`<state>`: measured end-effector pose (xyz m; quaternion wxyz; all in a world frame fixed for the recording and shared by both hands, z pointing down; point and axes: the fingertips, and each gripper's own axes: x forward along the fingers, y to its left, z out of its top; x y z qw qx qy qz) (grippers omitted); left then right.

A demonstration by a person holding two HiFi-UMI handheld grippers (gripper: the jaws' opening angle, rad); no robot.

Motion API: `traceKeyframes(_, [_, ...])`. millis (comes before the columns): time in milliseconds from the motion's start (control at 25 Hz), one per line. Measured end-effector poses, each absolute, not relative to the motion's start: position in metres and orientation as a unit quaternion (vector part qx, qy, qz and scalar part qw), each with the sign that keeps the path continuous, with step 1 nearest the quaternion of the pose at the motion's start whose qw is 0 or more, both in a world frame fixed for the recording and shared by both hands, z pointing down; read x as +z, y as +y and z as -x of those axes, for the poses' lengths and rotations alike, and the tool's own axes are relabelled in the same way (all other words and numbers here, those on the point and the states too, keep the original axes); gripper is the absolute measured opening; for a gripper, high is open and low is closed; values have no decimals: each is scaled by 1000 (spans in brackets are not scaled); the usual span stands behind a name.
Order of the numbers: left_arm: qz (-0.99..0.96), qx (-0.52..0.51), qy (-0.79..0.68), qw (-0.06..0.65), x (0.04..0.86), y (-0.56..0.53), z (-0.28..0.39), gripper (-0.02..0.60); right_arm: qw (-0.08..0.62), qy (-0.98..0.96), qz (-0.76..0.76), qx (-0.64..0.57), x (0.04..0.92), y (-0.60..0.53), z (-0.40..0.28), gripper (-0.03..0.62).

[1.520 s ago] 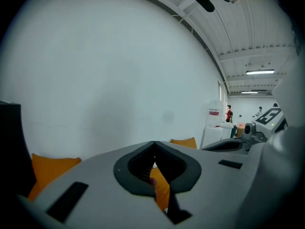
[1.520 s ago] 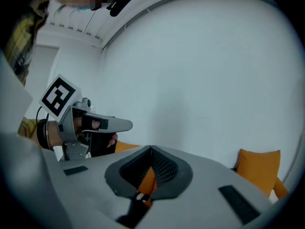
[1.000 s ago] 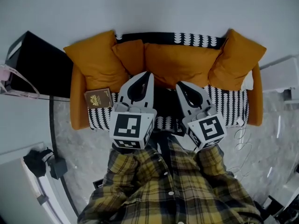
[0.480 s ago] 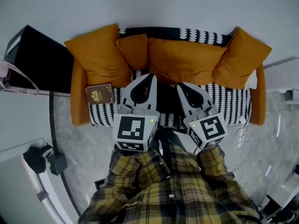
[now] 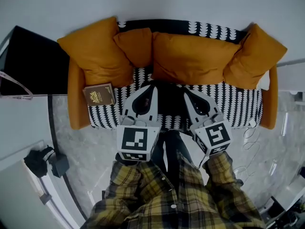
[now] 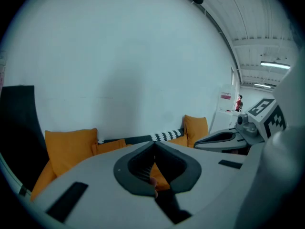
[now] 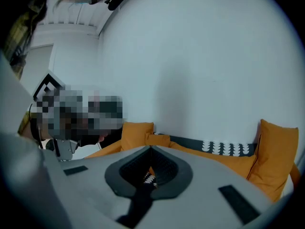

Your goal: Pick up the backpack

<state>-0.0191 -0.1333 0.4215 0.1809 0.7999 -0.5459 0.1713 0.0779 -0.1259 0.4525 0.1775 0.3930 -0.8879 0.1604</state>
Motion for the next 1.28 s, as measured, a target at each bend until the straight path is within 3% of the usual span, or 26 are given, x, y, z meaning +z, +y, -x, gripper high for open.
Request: traceKeyframes(1280, [-766, 297, -492, 286, 675, -93, 16, 18, 325, -845, -354, 234, 702, -98, -96, 15])
